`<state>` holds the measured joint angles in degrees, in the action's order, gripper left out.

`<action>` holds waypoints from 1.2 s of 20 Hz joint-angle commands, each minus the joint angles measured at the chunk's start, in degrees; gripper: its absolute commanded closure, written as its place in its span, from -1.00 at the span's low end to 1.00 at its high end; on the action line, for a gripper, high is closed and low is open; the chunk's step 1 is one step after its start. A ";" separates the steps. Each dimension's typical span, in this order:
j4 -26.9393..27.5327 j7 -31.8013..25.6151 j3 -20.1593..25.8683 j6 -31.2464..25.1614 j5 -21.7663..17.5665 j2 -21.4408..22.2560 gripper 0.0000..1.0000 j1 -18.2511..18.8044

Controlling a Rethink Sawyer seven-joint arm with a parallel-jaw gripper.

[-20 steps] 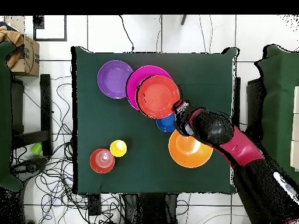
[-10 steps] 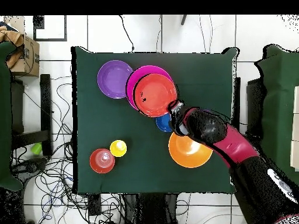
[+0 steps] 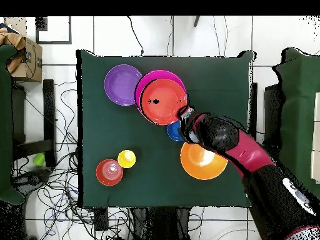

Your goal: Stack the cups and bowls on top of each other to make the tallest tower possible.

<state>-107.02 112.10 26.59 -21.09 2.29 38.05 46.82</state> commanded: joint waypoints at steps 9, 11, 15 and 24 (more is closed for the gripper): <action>3.23 2.80 -2.85 -4.68 -1.15 -0.91 1.00 -1.66; 3.35 2.65 -2.97 -4.94 -1.17 -0.84 1.00 -1.58; 2.56 3.36 -3.19 -5.29 -0.86 0.42 1.00 -2.09; 2.07 6.24 -3.56 -3.96 0.64 1.00 1.00 -4.55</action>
<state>-106.47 112.10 25.01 -21.30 2.29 38.98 45.67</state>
